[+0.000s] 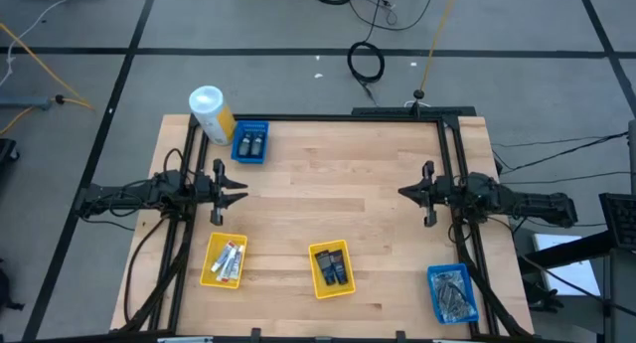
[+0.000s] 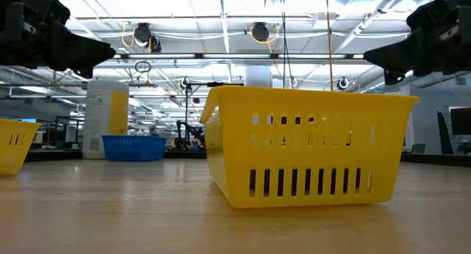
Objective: Pick & Place Travel size toiletries
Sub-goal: Return to Home Position
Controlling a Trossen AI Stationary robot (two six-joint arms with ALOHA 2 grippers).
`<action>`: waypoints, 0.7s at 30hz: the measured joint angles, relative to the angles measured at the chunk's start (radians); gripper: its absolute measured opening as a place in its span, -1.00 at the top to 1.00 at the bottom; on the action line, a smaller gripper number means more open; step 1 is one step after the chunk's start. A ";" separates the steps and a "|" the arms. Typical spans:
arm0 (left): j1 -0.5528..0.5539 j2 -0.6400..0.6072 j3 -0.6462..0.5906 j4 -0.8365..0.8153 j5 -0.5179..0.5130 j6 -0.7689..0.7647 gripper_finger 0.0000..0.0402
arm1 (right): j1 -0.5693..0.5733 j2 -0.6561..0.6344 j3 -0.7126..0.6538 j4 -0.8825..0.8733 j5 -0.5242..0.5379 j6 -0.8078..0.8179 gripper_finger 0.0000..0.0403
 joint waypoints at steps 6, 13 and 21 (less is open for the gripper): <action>0.000 0.003 0.001 0.000 -0.003 0.002 0.52 | -0.002 0.000 -0.001 0.025 -0.013 0.043 1.00; 0.000 0.003 0.001 0.001 -0.003 0.003 0.52 | -0.002 0.000 -0.002 0.026 -0.026 0.057 1.00; 0.000 0.003 0.001 0.001 -0.004 0.002 0.52 | 0.003 0.000 -0.003 0.008 -0.068 -0.144 1.00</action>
